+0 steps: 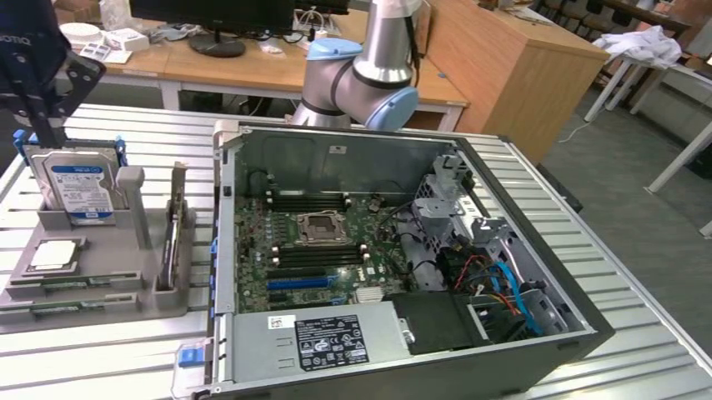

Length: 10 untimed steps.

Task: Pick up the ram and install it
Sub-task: 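Reach for the ram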

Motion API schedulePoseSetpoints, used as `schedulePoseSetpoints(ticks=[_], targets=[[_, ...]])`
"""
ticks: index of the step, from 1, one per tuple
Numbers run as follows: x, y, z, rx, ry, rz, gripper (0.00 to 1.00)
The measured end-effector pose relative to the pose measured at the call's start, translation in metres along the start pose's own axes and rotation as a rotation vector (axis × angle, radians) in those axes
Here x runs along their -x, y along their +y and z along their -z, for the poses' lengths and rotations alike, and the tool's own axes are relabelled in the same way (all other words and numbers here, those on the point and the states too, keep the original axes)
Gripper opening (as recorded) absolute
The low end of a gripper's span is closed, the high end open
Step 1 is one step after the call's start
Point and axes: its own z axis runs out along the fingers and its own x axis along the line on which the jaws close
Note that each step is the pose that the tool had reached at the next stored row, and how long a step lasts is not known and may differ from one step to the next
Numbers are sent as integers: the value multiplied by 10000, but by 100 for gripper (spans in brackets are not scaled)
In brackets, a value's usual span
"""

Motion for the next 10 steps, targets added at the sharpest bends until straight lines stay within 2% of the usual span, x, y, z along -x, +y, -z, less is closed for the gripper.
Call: schedulePoseSetpoints(ticks=[3, 10], targets=[[-33, -3, 2, -1, 2, 1, 11], [-34, -3, 1, -1, 1, 1, 11]])
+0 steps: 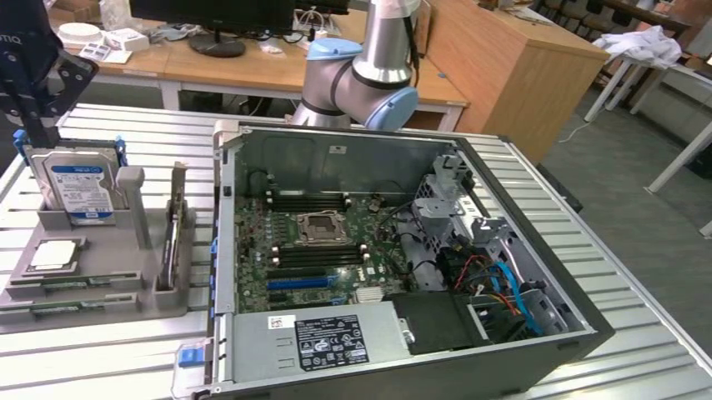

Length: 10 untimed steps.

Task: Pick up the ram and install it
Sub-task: 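Reach for the ram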

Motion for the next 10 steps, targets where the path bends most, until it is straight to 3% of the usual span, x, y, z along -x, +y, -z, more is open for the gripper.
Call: schedulePoseSetpoints(ticks=[10], targets=[[12, -154, 7, 0, 1, 0, 11]])
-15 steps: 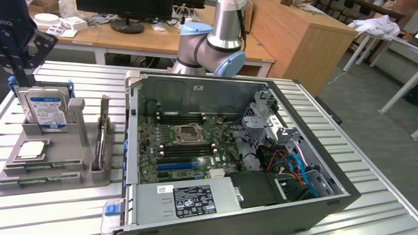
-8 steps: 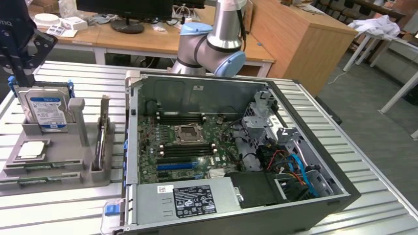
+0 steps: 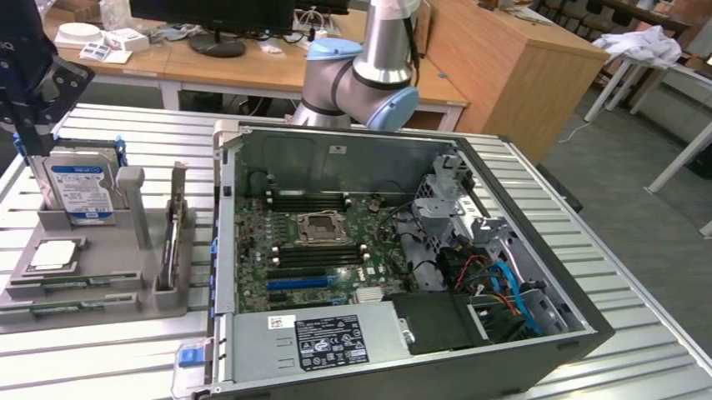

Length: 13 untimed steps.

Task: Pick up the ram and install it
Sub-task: 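Reach for the ram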

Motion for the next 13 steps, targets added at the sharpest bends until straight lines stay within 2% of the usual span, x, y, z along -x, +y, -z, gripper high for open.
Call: schedulePoseSetpoints(ticks=[13], targets=[[13, -179, 7, 0, -1, 0, 11]])
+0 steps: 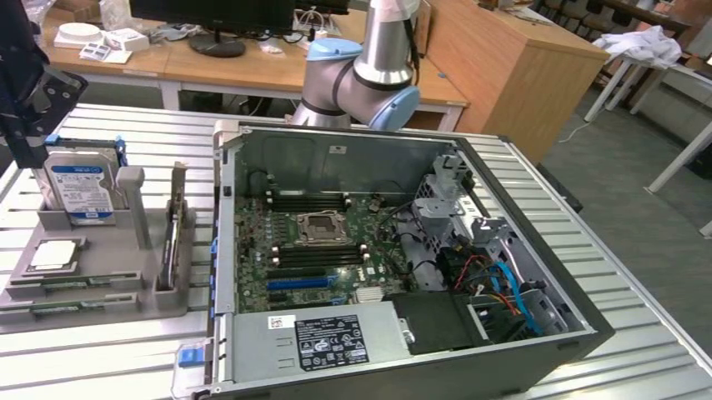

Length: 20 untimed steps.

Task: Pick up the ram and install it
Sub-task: 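Reach for the ram, then pick up the ram and move it above insertion slot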

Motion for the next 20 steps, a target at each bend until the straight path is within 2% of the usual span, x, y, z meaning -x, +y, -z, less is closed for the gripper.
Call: schedulePoseSetpoints(ticks=[20], targets=[[-1, -3, -51, 13, 1, -1, 11]])
